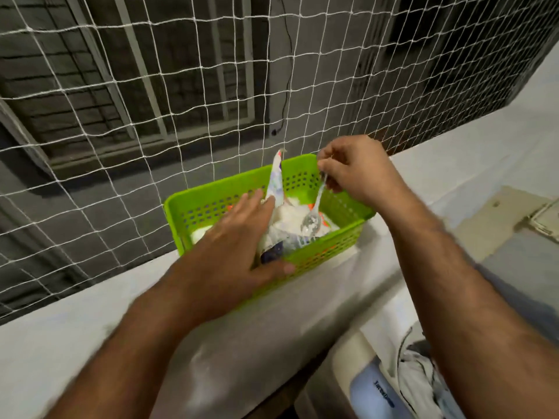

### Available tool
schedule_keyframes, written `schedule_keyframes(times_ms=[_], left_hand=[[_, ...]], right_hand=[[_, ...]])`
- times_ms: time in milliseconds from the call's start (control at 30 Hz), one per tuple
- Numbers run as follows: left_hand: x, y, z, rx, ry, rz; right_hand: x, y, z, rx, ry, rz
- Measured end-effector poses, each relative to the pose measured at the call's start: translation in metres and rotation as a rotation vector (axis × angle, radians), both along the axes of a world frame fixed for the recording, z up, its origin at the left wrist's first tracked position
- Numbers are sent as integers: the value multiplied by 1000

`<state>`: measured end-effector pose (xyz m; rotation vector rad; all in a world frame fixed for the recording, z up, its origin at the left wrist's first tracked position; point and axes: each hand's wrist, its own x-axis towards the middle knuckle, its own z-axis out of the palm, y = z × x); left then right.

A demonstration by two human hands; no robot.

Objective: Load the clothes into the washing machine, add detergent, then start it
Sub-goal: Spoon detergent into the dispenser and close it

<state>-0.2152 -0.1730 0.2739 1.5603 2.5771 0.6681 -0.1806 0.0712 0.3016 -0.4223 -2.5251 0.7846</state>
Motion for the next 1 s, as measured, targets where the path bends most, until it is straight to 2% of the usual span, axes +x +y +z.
schedule_keyframes(times_ms=[133,600,733,1000], left_hand=[[-2,-1,-5,-4,-11,-20],[-2,-1,-8,-10,-38,-21],[-3,-2,-8,0,-46,-18],[-3,-3,-8,16,-53,4]], right_hand=[[-6,-4,-4,-12,-61,-25],[-23,-37,-17,-462,-262,82],[-21,-36,-14,-529,-224,70],[-3,-12,-2,-603,-13,-31]])
